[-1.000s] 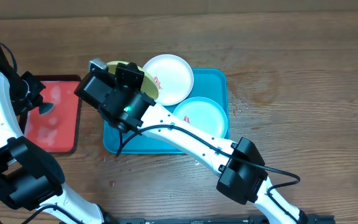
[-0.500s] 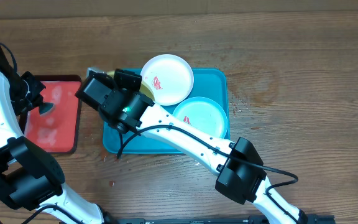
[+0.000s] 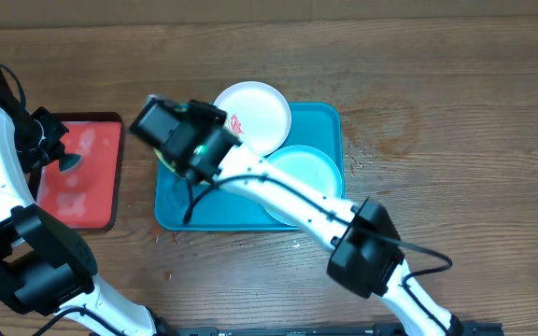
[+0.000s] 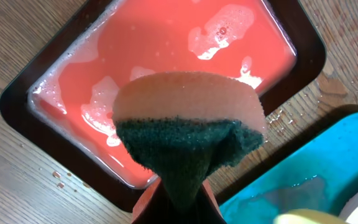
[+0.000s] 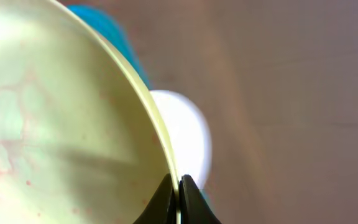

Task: Clean dirty plates on tray and stack at the side
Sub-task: 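Lift the yellow plate with the right gripper and carry it right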

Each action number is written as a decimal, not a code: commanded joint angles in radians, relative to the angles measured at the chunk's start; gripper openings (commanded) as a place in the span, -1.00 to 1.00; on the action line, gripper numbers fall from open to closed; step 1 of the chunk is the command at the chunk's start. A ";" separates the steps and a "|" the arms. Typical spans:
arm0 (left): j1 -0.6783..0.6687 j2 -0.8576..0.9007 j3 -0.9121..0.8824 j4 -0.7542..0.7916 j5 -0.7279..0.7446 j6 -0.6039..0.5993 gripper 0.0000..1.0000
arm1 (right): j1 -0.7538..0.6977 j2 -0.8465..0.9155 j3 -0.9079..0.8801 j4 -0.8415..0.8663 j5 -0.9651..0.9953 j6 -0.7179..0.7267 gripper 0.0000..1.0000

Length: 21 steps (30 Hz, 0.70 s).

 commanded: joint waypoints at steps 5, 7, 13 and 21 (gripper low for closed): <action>0.002 0.011 0.011 0.001 0.012 0.023 -0.92 | -0.261 -0.047 0.023 -0.095 -0.742 0.226 -0.93; 0.002 0.011 0.011 0.001 0.012 0.023 -0.91 | -0.349 -0.046 0.022 -0.136 -0.899 0.227 -0.93; 0.002 0.011 0.011 0.000 0.013 0.023 -0.91 | -0.618 -0.037 0.018 -0.246 -1.079 0.309 -0.93; 0.002 0.011 0.011 -0.001 0.014 0.023 -0.92 | -0.899 -0.036 -0.107 -0.301 -0.969 0.370 -0.93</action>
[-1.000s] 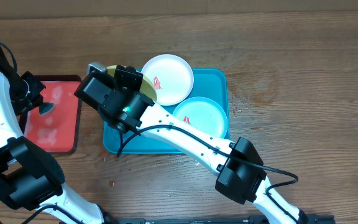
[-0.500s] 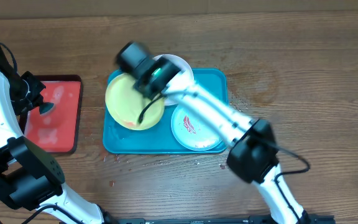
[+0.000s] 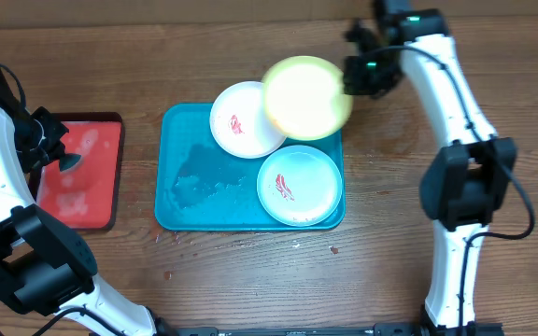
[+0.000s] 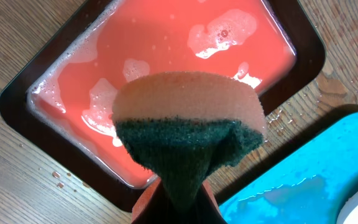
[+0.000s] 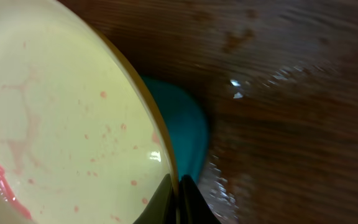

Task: Clean dirty plates on tray and stack at the side
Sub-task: 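Lift the yellow plate with the right gripper and carry it right, then set the yellow plate on the table and open the right gripper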

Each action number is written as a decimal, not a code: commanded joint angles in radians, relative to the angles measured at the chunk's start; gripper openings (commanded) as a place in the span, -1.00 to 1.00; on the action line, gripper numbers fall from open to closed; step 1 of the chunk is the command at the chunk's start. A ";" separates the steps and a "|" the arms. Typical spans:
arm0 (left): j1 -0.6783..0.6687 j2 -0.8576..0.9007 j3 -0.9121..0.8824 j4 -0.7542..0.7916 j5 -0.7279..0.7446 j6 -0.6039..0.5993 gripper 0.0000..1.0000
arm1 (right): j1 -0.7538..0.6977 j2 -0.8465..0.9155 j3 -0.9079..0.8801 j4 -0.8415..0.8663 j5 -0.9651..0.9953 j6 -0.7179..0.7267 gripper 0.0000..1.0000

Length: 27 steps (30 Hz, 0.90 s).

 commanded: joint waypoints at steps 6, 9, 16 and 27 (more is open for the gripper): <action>0.002 0.011 0.011 -0.003 0.023 0.022 -0.92 | -0.213 -0.035 -0.191 0.026 0.129 0.172 -0.93; 0.002 0.011 0.011 -0.003 0.022 0.023 -0.92 | -0.270 -0.035 -0.251 0.062 0.145 0.172 -0.93; 0.002 0.012 0.011 -0.002 0.023 0.022 -0.91 | -0.352 -0.034 -0.334 0.127 0.145 0.193 -0.93; 0.002 0.015 0.011 0.001 0.037 0.023 -0.90 | -0.341 -0.072 -0.230 0.007 0.117 0.242 0.14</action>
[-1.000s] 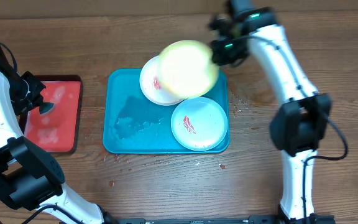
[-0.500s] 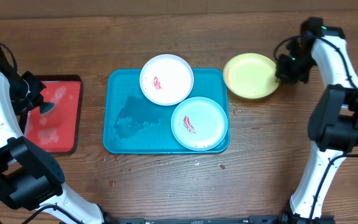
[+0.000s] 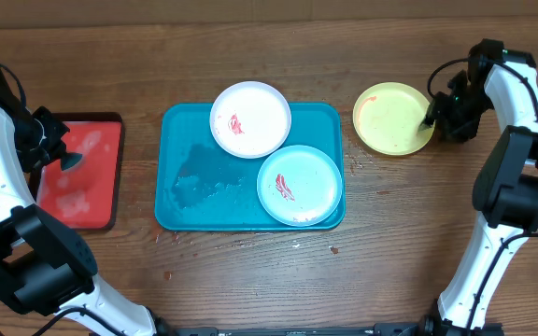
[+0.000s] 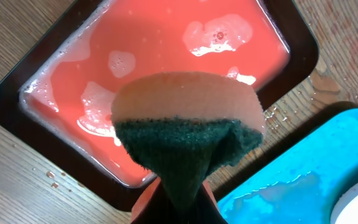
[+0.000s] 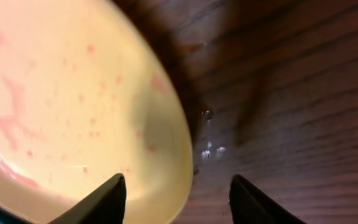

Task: Clean dirty plates on tray and stack at the side
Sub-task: 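Set the yellow plate on the table and open the right gripper, then move the right gripper to the white plate and grip its rim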

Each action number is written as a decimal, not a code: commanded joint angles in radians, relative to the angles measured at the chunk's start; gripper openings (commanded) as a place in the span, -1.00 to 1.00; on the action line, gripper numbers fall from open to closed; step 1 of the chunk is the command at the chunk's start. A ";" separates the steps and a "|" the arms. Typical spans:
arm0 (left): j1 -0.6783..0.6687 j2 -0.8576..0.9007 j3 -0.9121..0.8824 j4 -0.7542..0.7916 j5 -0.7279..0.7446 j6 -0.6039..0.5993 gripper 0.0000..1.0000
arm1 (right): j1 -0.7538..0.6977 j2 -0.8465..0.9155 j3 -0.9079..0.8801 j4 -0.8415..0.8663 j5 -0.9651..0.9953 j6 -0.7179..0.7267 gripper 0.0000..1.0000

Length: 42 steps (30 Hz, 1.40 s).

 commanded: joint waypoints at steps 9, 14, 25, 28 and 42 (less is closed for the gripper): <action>0.000 0.016 0.011 0.005 0.024 0.023 -0.91 | 0.150 -0.152 0.135 0.143 -0.307 -0.095 0.28; -0.018 0.016 0.011 0.013 0.026 0.023 -0.91 | 0.328 -0.148 0.083 0.354 -0.184 -0.151 0.57; -0.052 0.018 0.011 0.016 0.025 0.027 -0.88 | 0.645 0.006 0.050 0.562 0.256 -0.161 0.59; -0.053 0.021 0.011 0.012 0.025 0.033 -0.88 | 0.682 0.036 0.050 0.575 0.274 -0.161 0.56; -0.053 0.021 0.011 0.017 0.025 0.034 -0.88 | 0.700 0.061 0.029 0.576 0.264 -0.157 -0.09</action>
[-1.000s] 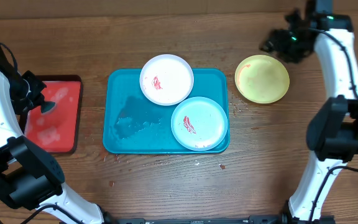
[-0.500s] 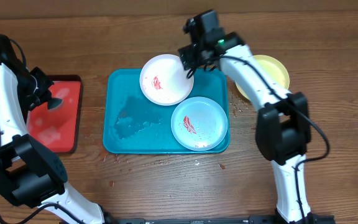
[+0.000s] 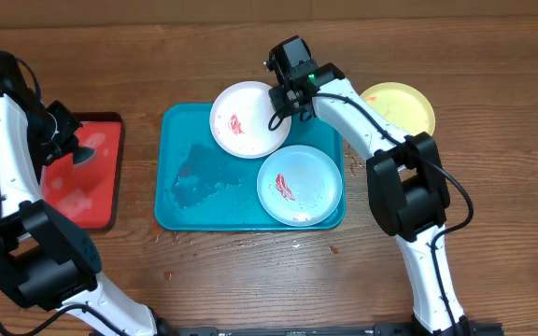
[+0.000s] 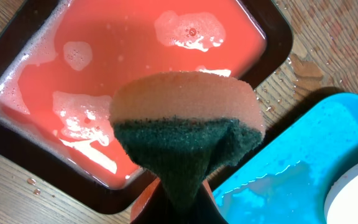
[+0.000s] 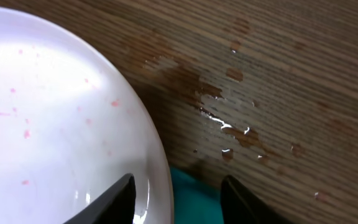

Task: Clean dirty plates on tray and stack at the side
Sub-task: 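Move the right gripper to the white plate and grip its rim, then carry the sponge from the basin onto the white plate with the left gripper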

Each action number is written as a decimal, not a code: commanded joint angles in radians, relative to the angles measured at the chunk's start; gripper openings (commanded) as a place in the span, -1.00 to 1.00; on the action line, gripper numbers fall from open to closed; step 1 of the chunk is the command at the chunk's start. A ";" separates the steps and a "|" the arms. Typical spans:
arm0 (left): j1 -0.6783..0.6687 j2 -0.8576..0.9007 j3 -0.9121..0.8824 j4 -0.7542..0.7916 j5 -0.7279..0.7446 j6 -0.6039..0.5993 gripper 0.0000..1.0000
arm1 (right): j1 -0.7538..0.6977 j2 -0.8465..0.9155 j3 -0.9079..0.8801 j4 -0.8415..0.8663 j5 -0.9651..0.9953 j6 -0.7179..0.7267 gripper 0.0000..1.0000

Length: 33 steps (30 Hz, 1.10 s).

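A white plate [image 3: 248,119] with a red smear lies on the blue tray [image 3: 194,177] at its back edge, and a light blue plate [image 3: 299,185] with a red smear lies at the tray's front right. A yellow plate [image 3: 402,105] rests on the table right of the tray. My right gripper [image 3: 283,98] is open at the white plate's right rim [image 5: 160,155], one finger over the plate, one outside it. My left gripper [image 3: 71,147] is shut on a pink-and-green sponge [image 4: 185,134] over the red soapy-water tray [image 3: 84,173].
Water drops and wet patches [image 5: 229,130] lie on the wooden table behind the tray. The blue tray's left half is wet, with a puddle [image 3: 194,182].
My right gripper left the yellow plate on the table and is now open at the white plate's right rim. My left gripper with the sponge shifted slightly towards the blue tray.
My right gripper held the yellow plate by its rim over the tray's left part, then up behind the tray's right corner. Then the plate lay on the table at the right with the gripper open beside it. The sponge stayed held over the soapy water throughout.
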 commanded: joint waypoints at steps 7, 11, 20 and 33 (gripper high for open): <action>-0.002 0.010 0.011 0.008 0.008 0.027 -0.88 | 0.032 0.000 -0.034 0.010 -0.026 0.008 -0.63; -0.002 0.010 0.011 0.007 0.008 0.027 -0.90 | 0.055 0.000 -0.034 0.015 -0.032 0.007 -0.81; -0.002 0.010 0.011 0.008 0.063 0.039 -0.92 | 0.144 -0.001 0.014 -0.065 -0.055 0.101 -0.93; -0.032 0.010 0.011 0.003 0.167 0.111 -0.92 | 0.206 -0.001 -0.041 -0.069 -0.055 0.287 -0.38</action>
